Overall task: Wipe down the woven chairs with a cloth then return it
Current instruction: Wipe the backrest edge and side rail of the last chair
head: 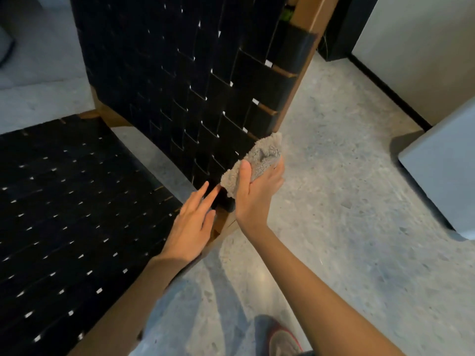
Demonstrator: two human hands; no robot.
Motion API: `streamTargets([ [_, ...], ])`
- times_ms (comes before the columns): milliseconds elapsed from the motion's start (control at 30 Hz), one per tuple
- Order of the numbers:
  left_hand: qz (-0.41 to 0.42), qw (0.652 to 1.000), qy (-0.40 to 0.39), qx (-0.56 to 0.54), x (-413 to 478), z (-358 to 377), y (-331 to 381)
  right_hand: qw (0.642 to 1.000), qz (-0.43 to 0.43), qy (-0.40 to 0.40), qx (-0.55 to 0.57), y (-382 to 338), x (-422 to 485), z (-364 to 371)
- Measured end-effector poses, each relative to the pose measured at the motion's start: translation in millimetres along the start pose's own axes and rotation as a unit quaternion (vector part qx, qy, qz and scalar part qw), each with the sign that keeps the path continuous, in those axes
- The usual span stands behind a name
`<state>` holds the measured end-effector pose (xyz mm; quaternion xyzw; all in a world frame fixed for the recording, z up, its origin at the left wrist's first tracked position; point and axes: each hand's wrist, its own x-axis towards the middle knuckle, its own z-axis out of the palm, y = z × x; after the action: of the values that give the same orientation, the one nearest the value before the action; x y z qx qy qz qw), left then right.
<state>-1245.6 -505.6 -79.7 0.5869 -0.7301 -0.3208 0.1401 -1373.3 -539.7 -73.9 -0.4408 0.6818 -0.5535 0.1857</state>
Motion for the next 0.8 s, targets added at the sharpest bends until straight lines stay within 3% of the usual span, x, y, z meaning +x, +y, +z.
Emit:
streamTargets([
  [233,-0.037,0.990,-0.081,0.109,-11.1,51.0,-70.2,0.998,0.031,-0.047,0.031,76.9,-49.1,30.4],
  [400,0.041,0.998,0.005,0.053,-11.3,60.0,-91.0,0.999,0.016,-0.017,0.044,92.1,-58.1,43.6],
  [567,0.080,0.995,0.032,0.052,-8.0,65.4,-100.0,0.996,-0.005,0.039,0.075,97.4,-71.5,51.8],
  [700,0.089,0.994,0.042,0.038,-12.5,64.5,-101.2,0.996,0.003,-0.022,0.090,113.0,-83.7,52.7],
  [800,0.072,0.994,0.060,0.053,-19.6,64.5,-96.5,0.987,0.089,-0.095,0.100,133.6,-102.1,49.1],
])
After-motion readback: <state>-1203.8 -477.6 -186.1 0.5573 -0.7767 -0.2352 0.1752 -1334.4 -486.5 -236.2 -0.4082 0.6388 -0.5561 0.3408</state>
